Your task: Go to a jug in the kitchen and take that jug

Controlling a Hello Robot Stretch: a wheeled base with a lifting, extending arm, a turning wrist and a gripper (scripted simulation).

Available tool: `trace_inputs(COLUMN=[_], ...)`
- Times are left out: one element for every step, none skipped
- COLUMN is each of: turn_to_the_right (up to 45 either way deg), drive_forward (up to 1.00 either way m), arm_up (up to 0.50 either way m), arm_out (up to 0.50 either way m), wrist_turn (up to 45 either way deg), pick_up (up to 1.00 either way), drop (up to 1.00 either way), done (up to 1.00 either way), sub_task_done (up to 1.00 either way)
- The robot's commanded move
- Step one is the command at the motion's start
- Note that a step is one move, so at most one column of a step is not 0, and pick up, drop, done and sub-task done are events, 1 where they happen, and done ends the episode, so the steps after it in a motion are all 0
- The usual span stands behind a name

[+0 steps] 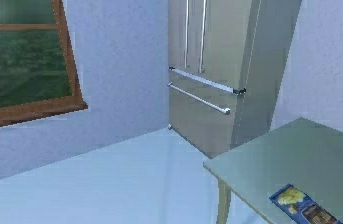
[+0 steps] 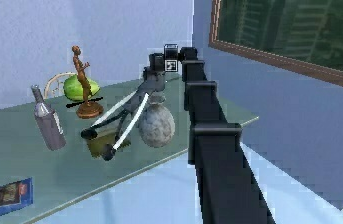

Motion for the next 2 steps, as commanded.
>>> trace_inputs(turn_to_the_right=[0.0,0.0], drive_forward=[0.00,0.00], arm_up=[0.00,0.00], arm_out=[0.00,0.00], wrist_turn=[45.0,45.0], pick_up=[0.00,0.00], drop=[0.00,0.00], done=[0.00,0.00], sub_task_done=[0.00,0.00])
